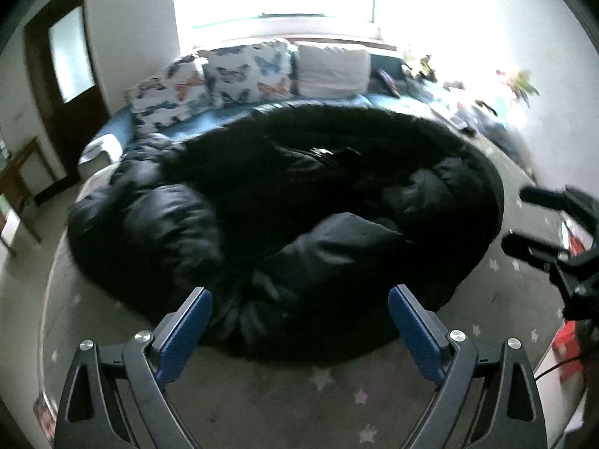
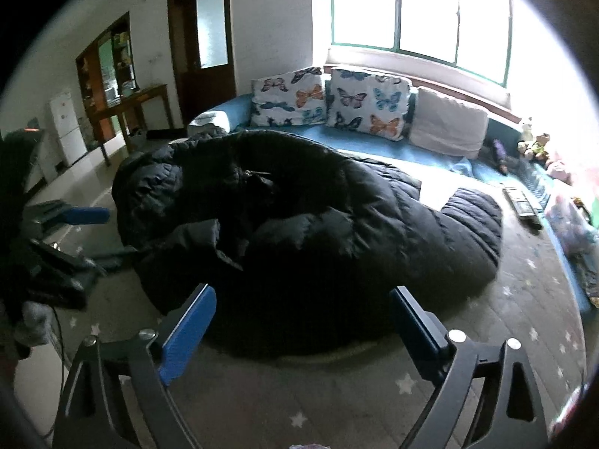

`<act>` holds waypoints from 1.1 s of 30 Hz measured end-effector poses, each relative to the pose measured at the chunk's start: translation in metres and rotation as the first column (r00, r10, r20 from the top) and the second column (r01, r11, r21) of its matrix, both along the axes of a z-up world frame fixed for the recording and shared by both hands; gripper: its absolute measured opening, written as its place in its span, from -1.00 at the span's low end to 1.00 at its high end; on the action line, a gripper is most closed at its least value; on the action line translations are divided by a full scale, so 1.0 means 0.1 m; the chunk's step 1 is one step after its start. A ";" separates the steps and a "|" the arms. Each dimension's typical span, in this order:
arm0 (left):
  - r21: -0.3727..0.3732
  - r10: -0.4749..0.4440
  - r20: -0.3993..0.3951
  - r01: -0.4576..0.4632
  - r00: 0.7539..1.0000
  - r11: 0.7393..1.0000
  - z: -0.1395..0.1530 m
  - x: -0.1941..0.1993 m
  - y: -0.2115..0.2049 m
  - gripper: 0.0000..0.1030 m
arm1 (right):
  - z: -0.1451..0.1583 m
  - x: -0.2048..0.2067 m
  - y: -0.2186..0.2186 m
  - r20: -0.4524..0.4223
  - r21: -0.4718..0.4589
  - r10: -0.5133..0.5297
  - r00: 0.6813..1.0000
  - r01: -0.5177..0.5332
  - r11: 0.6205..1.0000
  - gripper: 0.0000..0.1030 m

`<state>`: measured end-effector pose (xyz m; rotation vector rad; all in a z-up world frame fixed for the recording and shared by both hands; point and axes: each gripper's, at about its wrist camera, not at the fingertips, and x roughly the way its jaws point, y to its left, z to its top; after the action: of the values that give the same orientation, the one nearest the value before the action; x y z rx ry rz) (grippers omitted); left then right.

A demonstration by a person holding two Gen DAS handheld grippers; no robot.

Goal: Fold large clothes

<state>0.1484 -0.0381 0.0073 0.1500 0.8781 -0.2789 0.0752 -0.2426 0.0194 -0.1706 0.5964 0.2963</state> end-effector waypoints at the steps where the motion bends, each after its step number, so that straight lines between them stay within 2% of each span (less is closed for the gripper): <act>1: 0.002 -0.032 -0.012 0.032 0.999 0.999 -0.04 0.06 -0.05 0.88 | 0.00 0.03 0.02 -0.002 -0.010 0.009 1.000 -0.009 1.000 0.87; 4: 0.008 -0.096 -0.057 0.097 0.994 0.995 -0.21 0.26 -0.13 0.71 | -0.02 0.13 0.08 -0.013 -0.047 0.040 0.999 -0.041 0.998 0.84; 6: 0.004 -0.107 -0.083 0.108 0.991 0.994 -0.30 0.37 -0.14 0.35 | -0.06 0.23 0.11 -0.040 -0.057 0.055 0.998 -0.058 0.997 0.80; 8: -0.014 -0.133 -0.103 0.132 0.986 0.991 -0.39 0.47 -0.15 0.10 | -0.11 0.32 0.13 -0.054 -0.073 0.056 0.997 -0.060 0.996 0.78; 10: -0.020 -0.147 -0.076 0.146 0.986 0.989 -0.42 0.52 -0.15 -0.21 | -0.15 0.41 0.14 -0.064 -0.089 0.049 0.997 -0.055 0.995 0.78; 11: -0.021 -0.150 -0.064 0.149 0.987 0.989 -0.42 0.52 -0.16 -0.46 | -0.18 0.43 0.14 -0.068 -0.097 0.040 0.997 -0.047 0.994 0.73; 12: -0.029 -0.147 -0.058 0.146 0.987 0.989 -0.40 0.52 -0.15 -0.54 | -0.20 0.47 0.15 -0.066 -0.114 0.021 0.998 -0.029 0.993 0.68; 13: -0.034 -0.148 -0.056 0.146 0.987 0.989 -0.39 0.51 -0.15 -0.60 | -0.23 0.48 0.14 -0.064 -0.132 0.002 0.998 -0.011 0.991 0.53; 14: -0.036 -0.149 -0.046 0.147 0.988 0.988 -0.36 0.49 -0.13 -0.66 | -0.24 0.48 0.13 -0.060 -0.148 -0.016 0.998 0.007 0.989 0.29; 16: -0.041 -0.147 -0.028 0.146 0.989 0.988 -0.30 0.42 -0.07 -0.72 | -0.24 0.45 0.09 -0.057 -0.148 -0.040 0.998 0.031 0.988 0.02; 21: -0.085 -0.158 0.016 0.159 0.987 0.984 0.01 -0.08 0.19 -0.77 | -0.08 0.16 -0.04 -0.054 -0.085 -0.003 0.999 -0.001 0.996 -0.15; 24: -0.118 -0.169 0.037 0.172 0.985 0.978 0.19 -0.52 0.39 -0.78 | 0.03 -0.07 -0.05 -0.042 -0.076 0.043 0.998 -0.047 0.996 -0.16; 27: -0.124 -0.178 0.045 0.182 0.983 0.975 0.30 -0.93 0.55 -0.78 | 0.13 -0.24 -0.04 -0.052 -0.028 0.111 0.992 -0.113 0.993 -0.15; 28: -0.122 -0.180 0.043 0.184 0.983 0.975 0.31 -1.06 0.57 -0.78 | 0.14 -0.27 -0.02 -0.057 -0.014 0.125 0.991 -0.126 0.992 -0.11; 29: -0.120 -0.178 0.036 0.181 0.983 0.976 0.31 -1.18 0.62 -0.78 | 0.16 -0.23 -0.01 -0.067 -0.007 0.138 0.988 -0.139 0.990 0.05; 31: -0.118 -0.175 0.020 0.177 0.984 0.977 0.26 -1.39 0.68 -0.78 | 0.14 -0.24 0.04 -0.086 0.020 0.181 0.980 -0.180 0.983 0.16; 33: -0.130 -0.171 -0.005 0.169 0.985 0.977 0.19 -1.52 0.73 -0.79 | 0.09 -0.18 0.14 -0.106 0.019 0.203 0.973 -0.202 0.979 0.17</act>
<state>-0.0032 0.0351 0.0260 0.1024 0.8621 -0.4968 0.0574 -0.2284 0.0288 -0.2089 0.6858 0.5082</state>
